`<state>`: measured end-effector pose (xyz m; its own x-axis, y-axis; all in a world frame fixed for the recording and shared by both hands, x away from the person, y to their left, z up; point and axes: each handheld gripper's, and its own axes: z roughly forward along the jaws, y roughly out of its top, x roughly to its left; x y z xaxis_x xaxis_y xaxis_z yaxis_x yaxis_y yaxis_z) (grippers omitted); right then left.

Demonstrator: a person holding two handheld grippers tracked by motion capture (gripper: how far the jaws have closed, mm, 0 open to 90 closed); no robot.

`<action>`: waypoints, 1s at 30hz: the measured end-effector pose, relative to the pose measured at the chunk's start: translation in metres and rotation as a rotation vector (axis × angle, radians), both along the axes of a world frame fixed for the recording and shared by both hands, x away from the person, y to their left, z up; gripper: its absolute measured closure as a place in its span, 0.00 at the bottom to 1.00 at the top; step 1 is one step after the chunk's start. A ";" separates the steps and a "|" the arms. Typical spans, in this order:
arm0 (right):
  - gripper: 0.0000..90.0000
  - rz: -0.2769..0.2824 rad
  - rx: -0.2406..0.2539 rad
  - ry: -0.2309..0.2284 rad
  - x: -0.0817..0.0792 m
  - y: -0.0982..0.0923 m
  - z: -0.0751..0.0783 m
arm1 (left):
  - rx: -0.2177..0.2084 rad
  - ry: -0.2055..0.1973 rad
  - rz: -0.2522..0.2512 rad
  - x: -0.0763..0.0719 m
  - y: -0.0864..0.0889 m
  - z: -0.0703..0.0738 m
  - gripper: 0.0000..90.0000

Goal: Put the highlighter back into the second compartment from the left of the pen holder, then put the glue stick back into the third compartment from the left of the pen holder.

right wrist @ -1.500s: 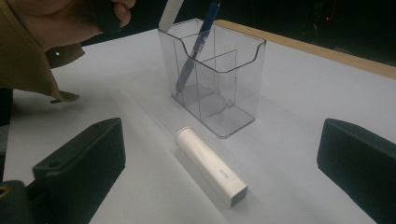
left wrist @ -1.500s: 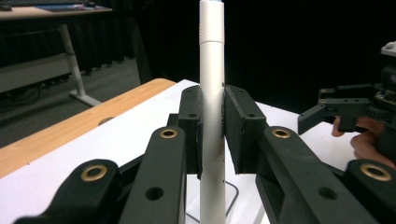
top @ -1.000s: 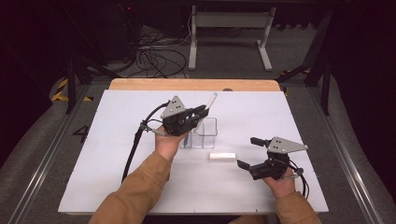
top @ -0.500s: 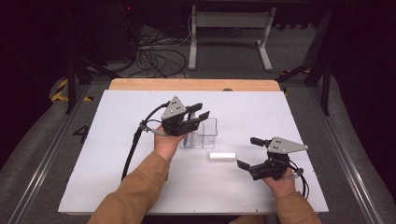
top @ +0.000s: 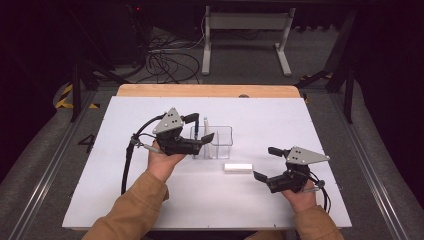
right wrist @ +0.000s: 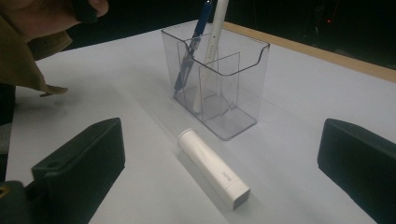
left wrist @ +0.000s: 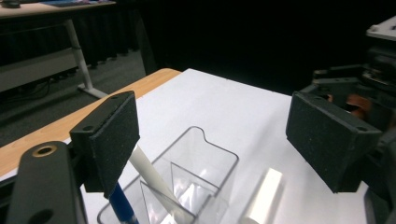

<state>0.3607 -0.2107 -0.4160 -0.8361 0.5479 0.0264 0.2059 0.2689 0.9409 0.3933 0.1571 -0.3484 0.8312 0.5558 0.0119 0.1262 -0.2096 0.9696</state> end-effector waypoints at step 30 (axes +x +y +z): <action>0.00 0.012 -0.002 -0.023 -0.002 0.000 0.006 | 0.059 0.060 0.023 -0.037 0.046 -0.012 0.07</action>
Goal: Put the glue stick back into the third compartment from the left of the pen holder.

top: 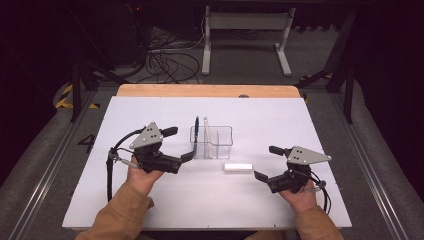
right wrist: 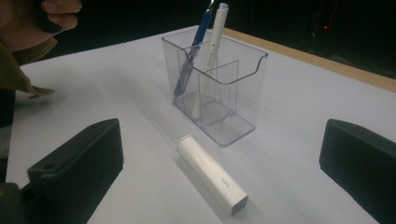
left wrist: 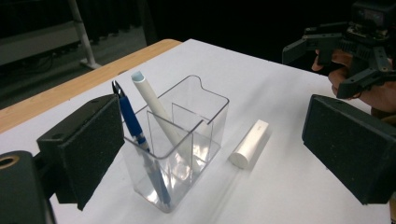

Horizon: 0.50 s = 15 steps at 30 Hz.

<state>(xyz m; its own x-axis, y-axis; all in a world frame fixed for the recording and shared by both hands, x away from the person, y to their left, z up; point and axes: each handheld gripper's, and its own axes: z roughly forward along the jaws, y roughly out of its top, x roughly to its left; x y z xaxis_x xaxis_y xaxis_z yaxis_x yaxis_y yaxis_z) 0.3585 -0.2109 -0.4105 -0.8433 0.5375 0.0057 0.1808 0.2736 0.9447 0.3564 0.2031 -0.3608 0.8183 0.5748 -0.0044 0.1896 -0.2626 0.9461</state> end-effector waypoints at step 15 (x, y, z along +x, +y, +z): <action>0.07 0.044 -0.049 -0.014 -0.002 0.006 0.005 | 0.003 0.025 0.026 -0.023 0.040 -0.029 0.04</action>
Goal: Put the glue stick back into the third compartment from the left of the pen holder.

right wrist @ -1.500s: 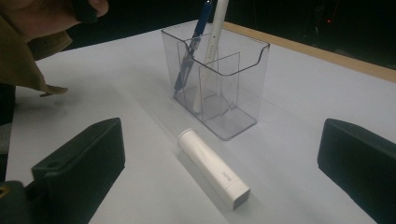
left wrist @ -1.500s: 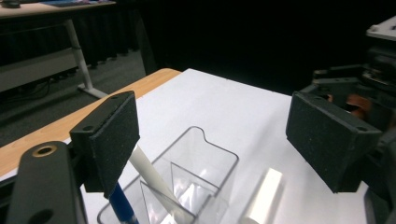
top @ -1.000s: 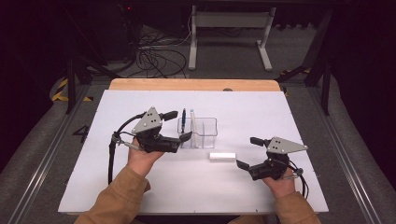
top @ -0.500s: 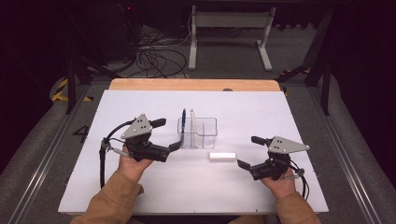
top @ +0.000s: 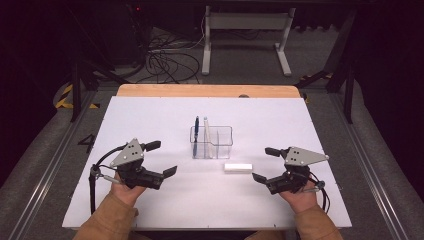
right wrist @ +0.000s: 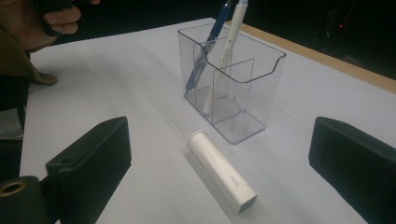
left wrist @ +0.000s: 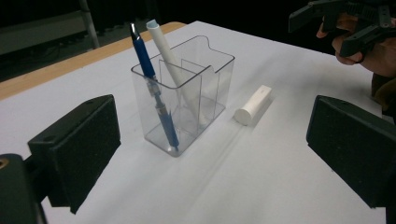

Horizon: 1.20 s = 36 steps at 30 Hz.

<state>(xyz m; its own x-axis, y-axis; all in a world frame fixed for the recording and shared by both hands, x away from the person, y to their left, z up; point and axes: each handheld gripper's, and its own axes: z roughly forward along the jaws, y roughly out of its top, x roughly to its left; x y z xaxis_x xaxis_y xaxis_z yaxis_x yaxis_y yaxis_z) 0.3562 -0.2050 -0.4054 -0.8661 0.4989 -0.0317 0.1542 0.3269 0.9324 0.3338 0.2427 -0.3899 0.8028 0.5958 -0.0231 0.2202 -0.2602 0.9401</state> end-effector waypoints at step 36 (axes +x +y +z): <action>0.18 0.078 -0.150 -0.003 0.003 0.017 0.019 | 0.014 0.010 0.033 -0.020 0.019 -0.021 0.03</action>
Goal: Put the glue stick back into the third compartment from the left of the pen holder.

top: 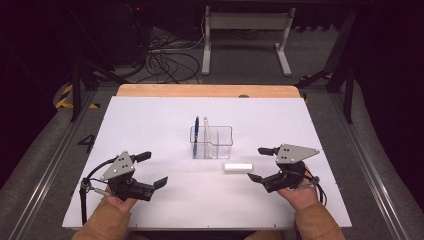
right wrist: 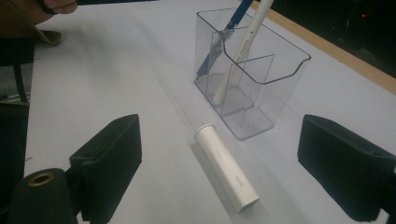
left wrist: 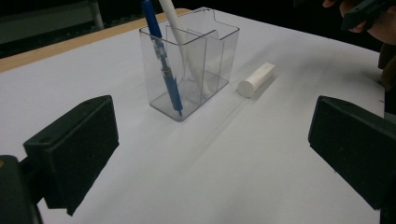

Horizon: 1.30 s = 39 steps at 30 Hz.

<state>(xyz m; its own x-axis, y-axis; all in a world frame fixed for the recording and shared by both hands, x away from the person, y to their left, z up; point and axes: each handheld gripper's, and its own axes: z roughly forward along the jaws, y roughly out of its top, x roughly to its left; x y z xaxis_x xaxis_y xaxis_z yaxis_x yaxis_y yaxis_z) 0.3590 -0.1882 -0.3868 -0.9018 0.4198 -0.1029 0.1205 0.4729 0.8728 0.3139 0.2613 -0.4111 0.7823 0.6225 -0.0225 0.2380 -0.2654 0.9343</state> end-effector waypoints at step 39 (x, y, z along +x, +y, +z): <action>0.34 0.194 -0.425 0.066 0.045 0.069 -0.006 | -0.003 -0.006 0.043 -0.008 0.010 0.000 0.04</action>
